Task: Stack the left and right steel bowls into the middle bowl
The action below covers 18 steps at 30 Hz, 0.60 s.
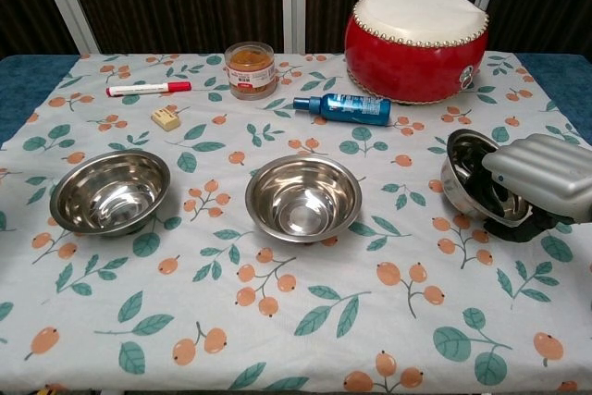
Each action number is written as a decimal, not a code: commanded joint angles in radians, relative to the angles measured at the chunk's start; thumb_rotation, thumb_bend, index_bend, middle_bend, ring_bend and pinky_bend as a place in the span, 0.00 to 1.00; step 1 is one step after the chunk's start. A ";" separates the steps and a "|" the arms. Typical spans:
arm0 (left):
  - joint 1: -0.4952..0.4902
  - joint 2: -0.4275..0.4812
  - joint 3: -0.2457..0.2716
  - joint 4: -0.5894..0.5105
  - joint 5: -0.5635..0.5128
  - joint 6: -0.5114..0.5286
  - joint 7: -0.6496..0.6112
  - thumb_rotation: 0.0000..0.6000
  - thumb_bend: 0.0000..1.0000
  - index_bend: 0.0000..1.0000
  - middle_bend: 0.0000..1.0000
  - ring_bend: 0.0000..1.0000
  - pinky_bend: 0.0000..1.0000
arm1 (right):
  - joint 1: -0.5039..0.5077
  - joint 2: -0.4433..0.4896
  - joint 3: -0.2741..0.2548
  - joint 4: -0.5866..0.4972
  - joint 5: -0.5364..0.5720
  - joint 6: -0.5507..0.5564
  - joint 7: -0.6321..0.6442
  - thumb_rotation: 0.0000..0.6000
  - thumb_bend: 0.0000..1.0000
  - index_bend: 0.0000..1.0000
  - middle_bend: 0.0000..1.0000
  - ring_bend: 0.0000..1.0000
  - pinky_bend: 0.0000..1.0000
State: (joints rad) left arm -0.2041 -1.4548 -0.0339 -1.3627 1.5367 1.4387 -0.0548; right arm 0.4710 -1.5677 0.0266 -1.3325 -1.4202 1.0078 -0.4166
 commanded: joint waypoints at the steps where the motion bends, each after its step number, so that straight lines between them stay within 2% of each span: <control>1: 0.000 0.000 0.000 0.000 0.001 0.001 0.000 1.00 0.17 0.25 0.26 0.17 0.28 | 0.001 0.003 0.000 -0.006 -0.001 0.006 0.001 1.00 0.34 0.69 0.60 0.48 0.50; 10: -0.001 0.002 -0.011 -0.002 -0.009 0.004 0.002 1.00 0.17 0.25 0.26 0.17 0.28 | 0.047 0.025 0.037 -0.111 -0.068 0.055 -0.025 1.00 0.34 0.69 0.60 0.48 0.50; 14: 0.005 0.004 -0.015 -0.002 -0.020 0.009 0.000 1.00 0.17 0.25 0.26 0.17 0.28 | 0.104 0.010 0.067 -0.168 -0.083 0.021 -0.054 1.00 0.34 0.69 0.60 0.48 0.50; 18: 0.012 0.007 -0.017 0.001 -0.025 0.017 -0.005 1.00 0.17 0.25 0.26 0.17 0.28 | 0.151 -0.033 0.088 -0.179 -0.063 -0.029 -0.069 1.00 0.36 0.69 0.60 0.48 0.50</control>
State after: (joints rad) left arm -0.1927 -1.4479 -0.0505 -1.3622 1.5120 1.4550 -0.0592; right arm 0.6027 -1.5790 0.1013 -1.5050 -1.4922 1.0016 -0.4747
